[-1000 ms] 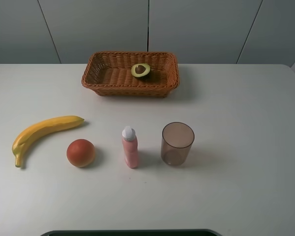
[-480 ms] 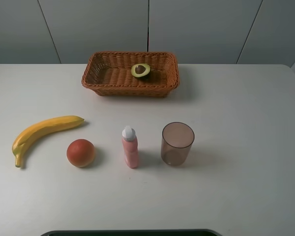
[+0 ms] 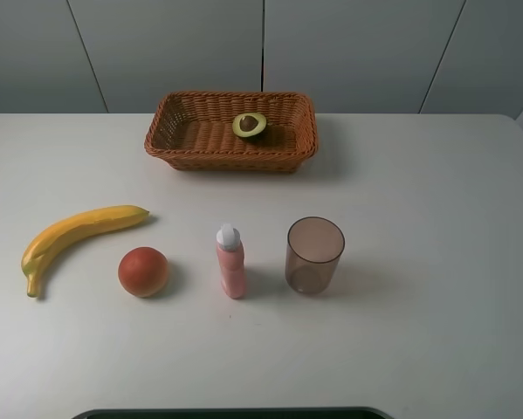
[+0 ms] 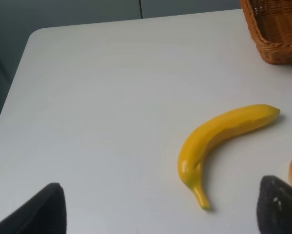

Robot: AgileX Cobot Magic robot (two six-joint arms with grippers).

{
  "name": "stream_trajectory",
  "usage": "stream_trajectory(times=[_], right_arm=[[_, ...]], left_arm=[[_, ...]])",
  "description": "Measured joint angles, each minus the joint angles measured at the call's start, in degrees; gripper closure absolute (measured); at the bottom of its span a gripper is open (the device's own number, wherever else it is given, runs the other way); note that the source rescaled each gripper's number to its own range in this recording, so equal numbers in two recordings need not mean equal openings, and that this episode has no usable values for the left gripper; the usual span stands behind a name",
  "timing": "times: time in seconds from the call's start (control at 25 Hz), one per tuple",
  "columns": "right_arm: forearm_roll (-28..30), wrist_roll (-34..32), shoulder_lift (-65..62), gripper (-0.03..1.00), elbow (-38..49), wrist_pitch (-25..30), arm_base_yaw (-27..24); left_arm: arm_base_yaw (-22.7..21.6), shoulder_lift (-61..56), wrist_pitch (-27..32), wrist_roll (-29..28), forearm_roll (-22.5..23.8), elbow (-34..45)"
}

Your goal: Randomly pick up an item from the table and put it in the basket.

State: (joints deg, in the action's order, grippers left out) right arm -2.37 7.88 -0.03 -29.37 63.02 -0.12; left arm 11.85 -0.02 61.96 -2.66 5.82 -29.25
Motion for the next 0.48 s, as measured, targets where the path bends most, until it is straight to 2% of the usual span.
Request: stream_trajectory(times=[0.48], right_arm=[[0.0,0.0,0.0,-0.03,0.0,0.0,0.0]], left_arm=[[0.0,0.0,0.0,0.0,0.0,0.0]])
